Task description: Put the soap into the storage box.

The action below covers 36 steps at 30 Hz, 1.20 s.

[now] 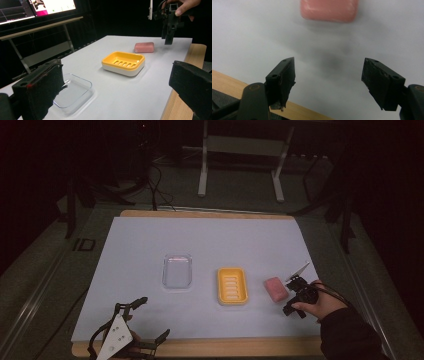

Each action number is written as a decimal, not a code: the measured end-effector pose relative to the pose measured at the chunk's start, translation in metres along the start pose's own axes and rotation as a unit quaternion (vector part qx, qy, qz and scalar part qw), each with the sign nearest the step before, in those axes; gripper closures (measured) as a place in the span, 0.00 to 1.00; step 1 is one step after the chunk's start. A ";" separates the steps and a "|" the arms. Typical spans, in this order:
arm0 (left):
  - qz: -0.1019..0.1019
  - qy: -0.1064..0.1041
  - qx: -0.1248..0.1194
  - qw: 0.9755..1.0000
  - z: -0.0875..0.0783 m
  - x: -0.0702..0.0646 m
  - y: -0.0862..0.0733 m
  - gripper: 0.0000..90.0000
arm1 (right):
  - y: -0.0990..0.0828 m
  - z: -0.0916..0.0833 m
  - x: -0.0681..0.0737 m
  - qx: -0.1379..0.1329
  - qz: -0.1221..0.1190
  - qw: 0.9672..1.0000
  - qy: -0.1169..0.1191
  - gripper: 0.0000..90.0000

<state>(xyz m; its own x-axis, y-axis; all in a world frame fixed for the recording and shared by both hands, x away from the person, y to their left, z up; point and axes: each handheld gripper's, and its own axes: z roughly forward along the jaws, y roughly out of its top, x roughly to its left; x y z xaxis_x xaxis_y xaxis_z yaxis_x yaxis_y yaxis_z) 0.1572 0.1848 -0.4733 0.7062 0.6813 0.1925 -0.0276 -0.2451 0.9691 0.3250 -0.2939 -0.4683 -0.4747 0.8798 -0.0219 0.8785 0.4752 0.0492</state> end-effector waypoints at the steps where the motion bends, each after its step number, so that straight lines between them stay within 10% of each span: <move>1: 0.001 -0.001 0.001 1.000 0.000 0.000 0.000 0.00 | 0.001 0.001 -0.002 0.001 0.002 1.000 0.000 0.30; 20: 0.003 0.001 0.004 1.000 0.001 -0.001 0.000 0.00 | 0.032 0.004 -0.008 -0.032 -0.004 0.999 0.021 0.18; 36: 0.005 -0.001 0.007 1.000 0.001 0.000 -0.001 0.00 | 0.061 0.021 0.000 -0.067 -0.025 0.997 -0.035 0.15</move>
<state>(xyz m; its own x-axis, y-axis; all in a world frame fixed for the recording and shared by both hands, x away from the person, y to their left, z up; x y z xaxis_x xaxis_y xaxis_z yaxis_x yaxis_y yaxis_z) 0.1579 0.1836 -0.4743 0.7072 0.6778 0.2011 -0.0240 -0.2613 0.9650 0.3799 -0.2650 -0.4867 -0.5081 0.8559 -0.0960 0.8370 0.5170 0.1795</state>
